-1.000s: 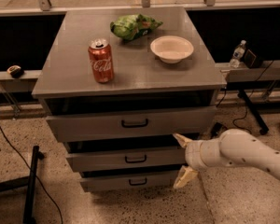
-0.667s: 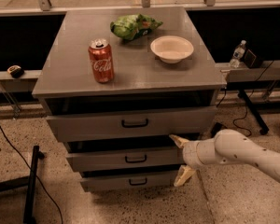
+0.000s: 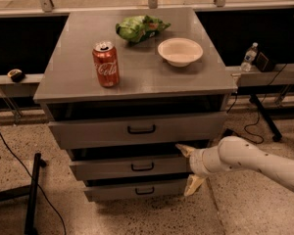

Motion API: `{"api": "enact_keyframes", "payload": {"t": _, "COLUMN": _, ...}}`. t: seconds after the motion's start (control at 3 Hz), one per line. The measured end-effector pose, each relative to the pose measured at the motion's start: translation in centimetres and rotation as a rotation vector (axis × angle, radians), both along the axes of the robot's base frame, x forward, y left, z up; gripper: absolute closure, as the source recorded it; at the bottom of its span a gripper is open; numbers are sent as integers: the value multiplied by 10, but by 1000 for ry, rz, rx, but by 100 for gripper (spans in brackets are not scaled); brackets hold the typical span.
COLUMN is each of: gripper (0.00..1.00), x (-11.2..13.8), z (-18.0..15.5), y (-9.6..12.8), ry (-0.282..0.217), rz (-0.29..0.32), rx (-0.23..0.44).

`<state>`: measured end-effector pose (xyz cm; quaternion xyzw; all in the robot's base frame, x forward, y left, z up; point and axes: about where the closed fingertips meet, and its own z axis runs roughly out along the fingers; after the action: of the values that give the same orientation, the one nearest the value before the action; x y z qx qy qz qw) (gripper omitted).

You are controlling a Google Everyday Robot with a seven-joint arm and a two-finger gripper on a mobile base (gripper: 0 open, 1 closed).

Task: Open middle drawer

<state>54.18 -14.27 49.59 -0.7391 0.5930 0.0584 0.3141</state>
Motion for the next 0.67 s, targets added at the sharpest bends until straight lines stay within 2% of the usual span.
{"api": "enact_keyframes", "payload": {"t": 0.33, "gripper": 0, "x": 12, "z": -28, "y": -15, "ry": -12, "rz": 25, "rx": -49}}
{"api": "enact_keyframes", "payload": {"t": 0.67, "gripper": 3, "x": 33, "z": -65, "y": -22, "ry": -7, "rz": 59, "rx": -137}}
